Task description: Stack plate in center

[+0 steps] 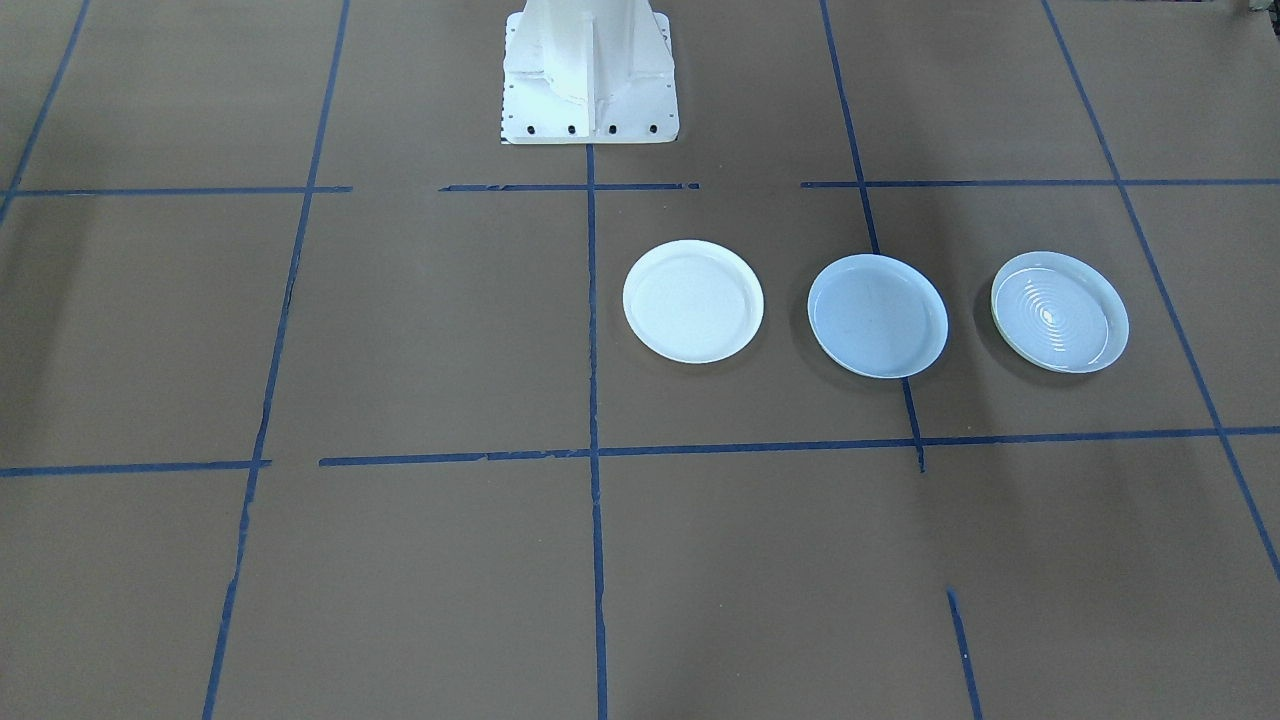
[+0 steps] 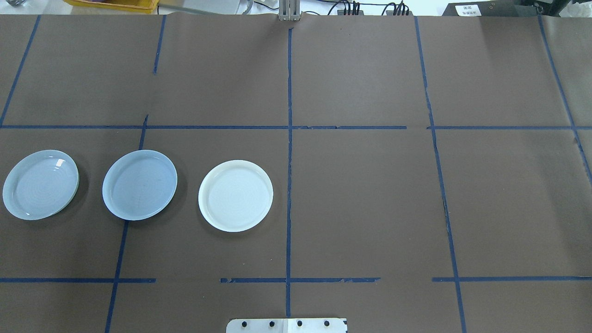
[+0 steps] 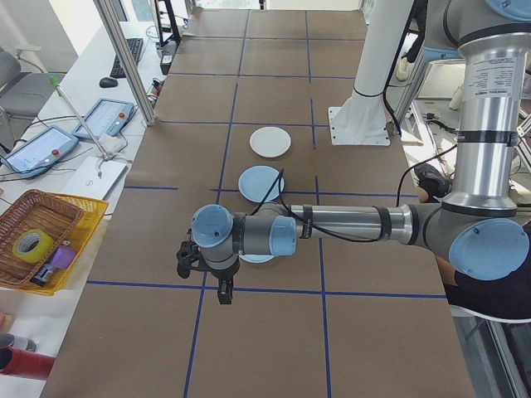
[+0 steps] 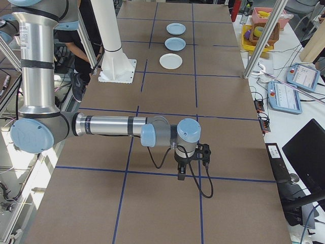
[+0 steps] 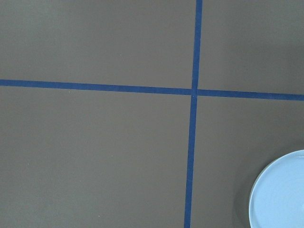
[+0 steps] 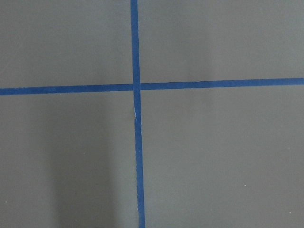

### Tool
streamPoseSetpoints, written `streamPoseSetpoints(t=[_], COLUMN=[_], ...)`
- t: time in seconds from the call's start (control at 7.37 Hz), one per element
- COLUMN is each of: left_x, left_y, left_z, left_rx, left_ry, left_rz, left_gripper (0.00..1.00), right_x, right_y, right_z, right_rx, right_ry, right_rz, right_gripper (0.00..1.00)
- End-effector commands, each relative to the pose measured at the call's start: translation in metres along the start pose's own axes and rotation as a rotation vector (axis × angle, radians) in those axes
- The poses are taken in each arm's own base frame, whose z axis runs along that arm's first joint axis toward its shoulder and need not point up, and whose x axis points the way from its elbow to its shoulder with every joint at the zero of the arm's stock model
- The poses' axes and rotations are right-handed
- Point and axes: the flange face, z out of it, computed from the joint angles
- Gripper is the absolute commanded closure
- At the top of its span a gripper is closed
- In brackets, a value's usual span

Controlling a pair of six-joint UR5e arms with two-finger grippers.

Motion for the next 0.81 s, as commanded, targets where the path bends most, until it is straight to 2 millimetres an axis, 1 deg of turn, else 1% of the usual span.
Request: streamPoseSetpoints(t=[0.0,0.14,0.27,0.41,0.54,0.68], left_x=[0.005,0.009,0.027,0.036,0.049,0.073], left_y=[0.0,-0.003,-0.015,-0.021,-0.022,-0.022], left_z=[-0.006,-0.009,-0.021,-0.028,-0.031,-0.009], left_rx=[0.009,0.021,0.043,0.069,0.09,0.047], left_ry=[0.001,0.004,0.026,0.029,0.031,0.035], left_rz=[0.007,0.018,0.05,0.073,0.111,0.141], left_gripper=[0.0,0.0,0.0,0.0,0.0,0.0], right_x=[0.0,0.0,0.0,0.0,0.0,0.0], right_y=[0.0,0.0,0.0,0.0,0.0,0.0], right_z=[0.0,0.0,0.0,0.0,0.0,0.0], right_rx=[0.0,0.0,0.0,0.0,0.0,0.0], right_ry=[0.001,0.0,0.001,0.0,0.0,0.0], right_rz=[0.0,-0.002,-0.002,0.0,-0.002,-0.002], right_gripper=[0.0,0.0,0.0,0.0,0.0,0.0])
